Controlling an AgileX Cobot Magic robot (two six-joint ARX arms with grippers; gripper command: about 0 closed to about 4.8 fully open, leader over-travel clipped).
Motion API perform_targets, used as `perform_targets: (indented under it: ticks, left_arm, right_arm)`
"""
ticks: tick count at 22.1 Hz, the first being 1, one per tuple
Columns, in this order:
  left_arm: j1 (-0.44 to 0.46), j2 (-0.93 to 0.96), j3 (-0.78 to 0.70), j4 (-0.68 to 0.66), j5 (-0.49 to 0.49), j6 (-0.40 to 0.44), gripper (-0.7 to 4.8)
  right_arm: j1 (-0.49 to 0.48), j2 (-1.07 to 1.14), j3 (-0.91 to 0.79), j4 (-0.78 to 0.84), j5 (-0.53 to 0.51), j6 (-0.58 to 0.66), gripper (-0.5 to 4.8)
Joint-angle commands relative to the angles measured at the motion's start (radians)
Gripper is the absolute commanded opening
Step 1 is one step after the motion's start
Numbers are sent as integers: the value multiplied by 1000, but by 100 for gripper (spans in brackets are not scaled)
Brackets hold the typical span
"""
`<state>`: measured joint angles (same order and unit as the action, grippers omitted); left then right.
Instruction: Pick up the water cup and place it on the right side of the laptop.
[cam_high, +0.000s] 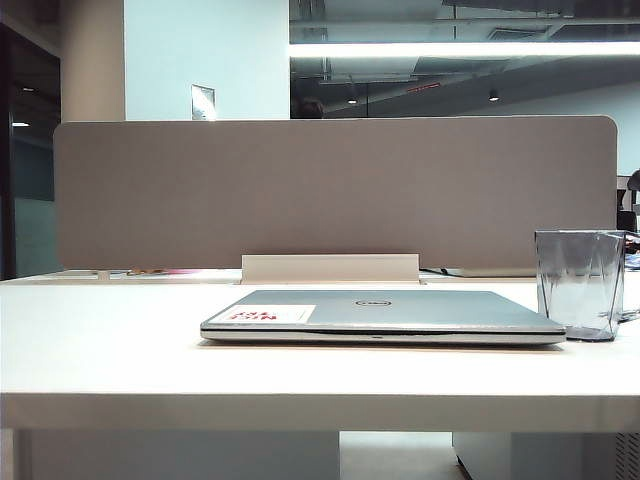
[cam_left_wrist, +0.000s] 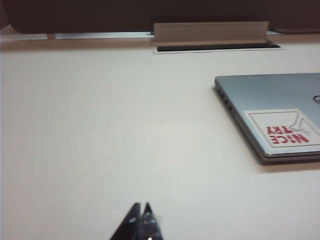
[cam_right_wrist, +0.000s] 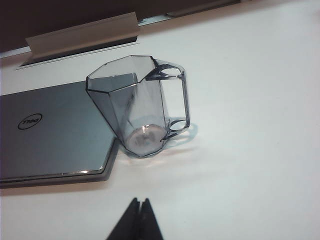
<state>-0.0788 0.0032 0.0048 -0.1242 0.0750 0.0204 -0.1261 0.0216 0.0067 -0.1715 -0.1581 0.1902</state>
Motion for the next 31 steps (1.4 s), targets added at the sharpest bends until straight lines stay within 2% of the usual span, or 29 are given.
perform_targets:
  ticks: [1,8,13,17,21,31]
  left_arm:
    - [-1,1,3,23,-79,13,-4]
    - [0,1,3,131,-98,13,-4]
    - [16,1,3,134,-93,13,-4]
    - [76,1,3,148,-51,12,-4]
    - [73,1,3,178,-51,5,-3]
    - [74,1,3,156,-52,6,-3]
  right_arm:
    - [0,2,-6,12,2,-4,-8]
    - [0,1,-6,12,2,-3,-8]
    - [0,1,-6,12,2,-3,-8]
    - [0,1,-6,12,2,-4,-8]
    - [0,1,-6,12,2,-4,-8]
    - [0,1,-6,12,2,-4,-8]
